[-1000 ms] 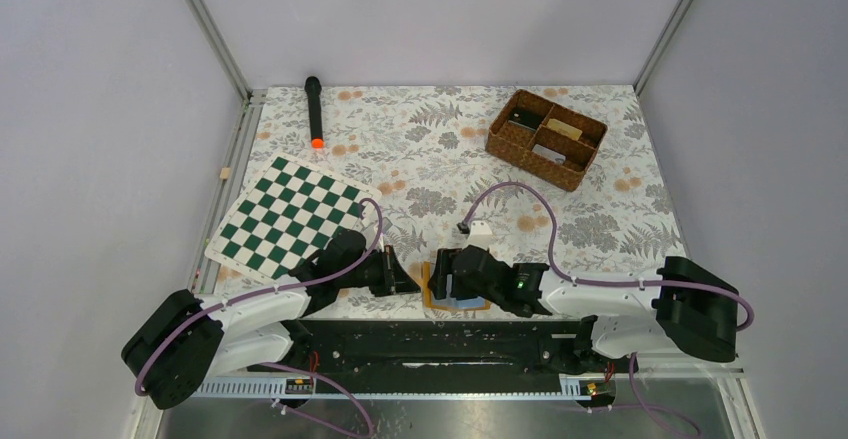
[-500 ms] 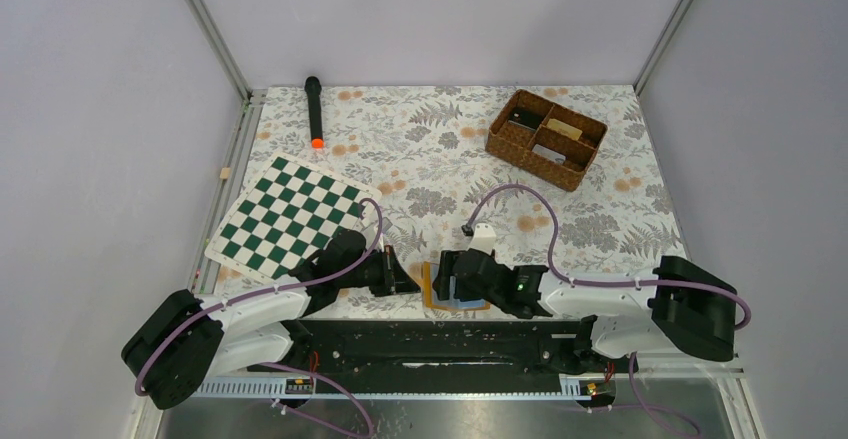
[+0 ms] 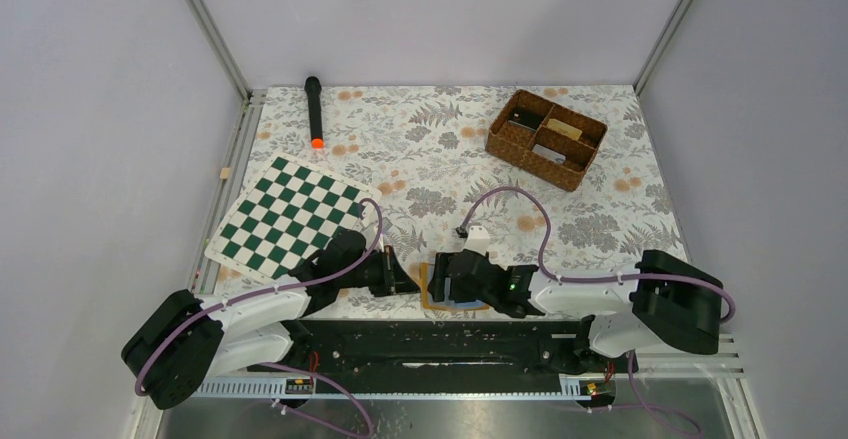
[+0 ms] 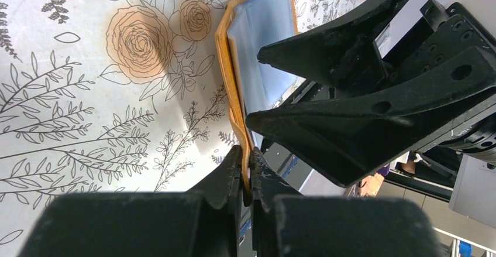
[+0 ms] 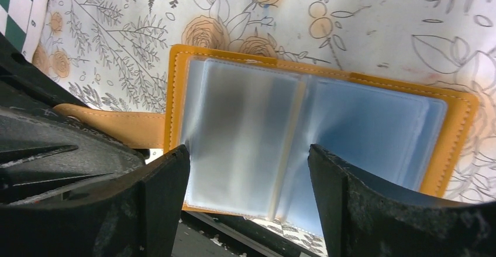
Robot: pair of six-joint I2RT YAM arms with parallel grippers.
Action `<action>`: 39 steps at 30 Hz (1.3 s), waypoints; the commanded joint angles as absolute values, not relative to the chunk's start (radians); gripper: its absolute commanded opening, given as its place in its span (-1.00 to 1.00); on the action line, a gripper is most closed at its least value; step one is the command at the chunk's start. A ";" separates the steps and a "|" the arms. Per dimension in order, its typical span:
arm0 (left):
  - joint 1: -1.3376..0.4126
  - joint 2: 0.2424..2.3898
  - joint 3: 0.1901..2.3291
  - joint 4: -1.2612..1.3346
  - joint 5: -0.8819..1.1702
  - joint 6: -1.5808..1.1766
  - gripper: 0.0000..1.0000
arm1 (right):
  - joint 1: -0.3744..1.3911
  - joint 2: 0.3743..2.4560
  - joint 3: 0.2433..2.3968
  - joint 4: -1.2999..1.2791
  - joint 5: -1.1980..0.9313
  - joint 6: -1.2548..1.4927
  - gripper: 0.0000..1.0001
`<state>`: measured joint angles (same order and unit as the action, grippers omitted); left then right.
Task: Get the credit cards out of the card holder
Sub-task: Remove the credit card from the card holder.
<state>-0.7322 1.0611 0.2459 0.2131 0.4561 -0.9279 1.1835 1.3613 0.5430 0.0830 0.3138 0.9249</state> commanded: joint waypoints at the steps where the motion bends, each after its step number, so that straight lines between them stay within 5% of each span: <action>1: -0.737 1.039 0.253 0.237 0.446 -0.922 -1.00 | 1.180 1.400 0.557 0.133 0.267 0.957 0.61; 11: -0.737 1.052 0.245 0.259 0.450 -0.930 -1.00 | 1.181 1.413 0.550 0.119 0.273 0.964 0.52; 21: -0.737 1.048 0.241 0.256 0.445 -0.930 -1.00 | 1.180 1.326 0.516 0.057 0.344 0.948 0.06; 39: -0.737 1.031 0.239 0.235 0.436 -0.925 -1.00 | 1.180 1.202 0.498 -0.092 0.435 0.941 0.13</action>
<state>-0.7345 1.0603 0.2459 0.2077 0.4492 -0.9279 1.1820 1.2537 0.5041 0.0463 0.3412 0.9504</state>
